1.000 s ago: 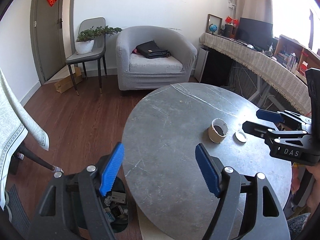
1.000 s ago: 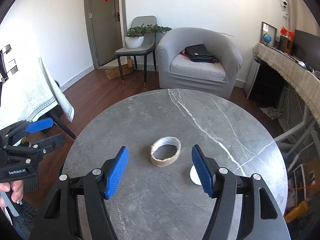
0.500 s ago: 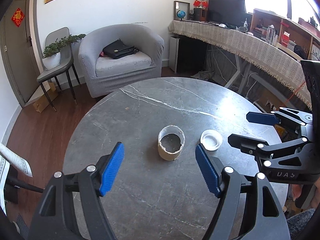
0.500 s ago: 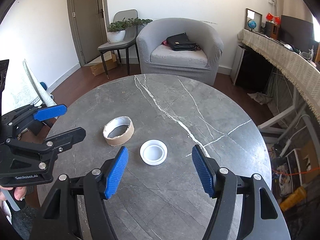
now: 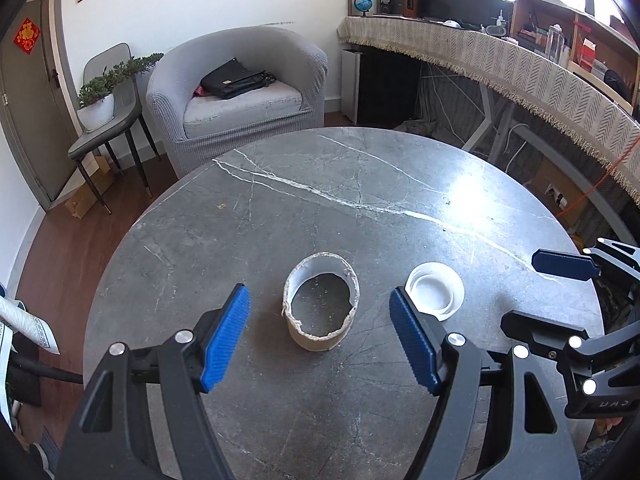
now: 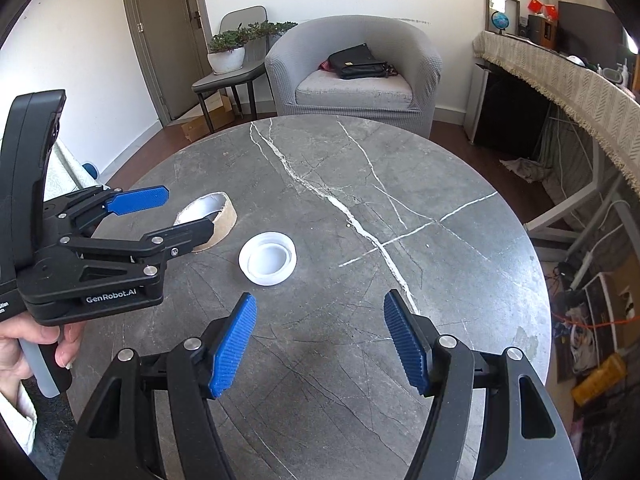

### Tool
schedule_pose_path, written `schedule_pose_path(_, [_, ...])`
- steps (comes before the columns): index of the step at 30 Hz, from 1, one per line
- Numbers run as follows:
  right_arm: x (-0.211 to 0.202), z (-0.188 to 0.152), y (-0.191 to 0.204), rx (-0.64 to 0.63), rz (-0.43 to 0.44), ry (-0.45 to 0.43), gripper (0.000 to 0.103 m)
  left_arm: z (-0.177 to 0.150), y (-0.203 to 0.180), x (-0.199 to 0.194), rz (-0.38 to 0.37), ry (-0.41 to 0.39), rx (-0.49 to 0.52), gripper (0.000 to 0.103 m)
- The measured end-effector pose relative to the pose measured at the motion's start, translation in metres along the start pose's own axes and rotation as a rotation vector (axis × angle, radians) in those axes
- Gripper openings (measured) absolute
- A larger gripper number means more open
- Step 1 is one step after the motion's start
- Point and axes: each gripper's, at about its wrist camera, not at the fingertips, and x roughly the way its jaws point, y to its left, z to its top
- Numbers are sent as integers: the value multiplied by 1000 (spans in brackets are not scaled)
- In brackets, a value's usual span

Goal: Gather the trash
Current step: 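Grasp the cardboard tape roll with the left tool while the right tool grasps the white cap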

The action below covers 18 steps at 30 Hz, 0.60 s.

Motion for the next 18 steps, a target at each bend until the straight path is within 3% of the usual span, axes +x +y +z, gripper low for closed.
schedule_pose_path(6, [3,1,-1,1,19,1,67,1,-1,17,17,33,-5,73])
schedule_pose_path(14, [10,3,5,-20,20,10,67,4,6,27,13,54,-38,45])
schedule_pose_path(18, [13,4,10,-27,20,15,67,4,9,25,-15,55,-55,44])
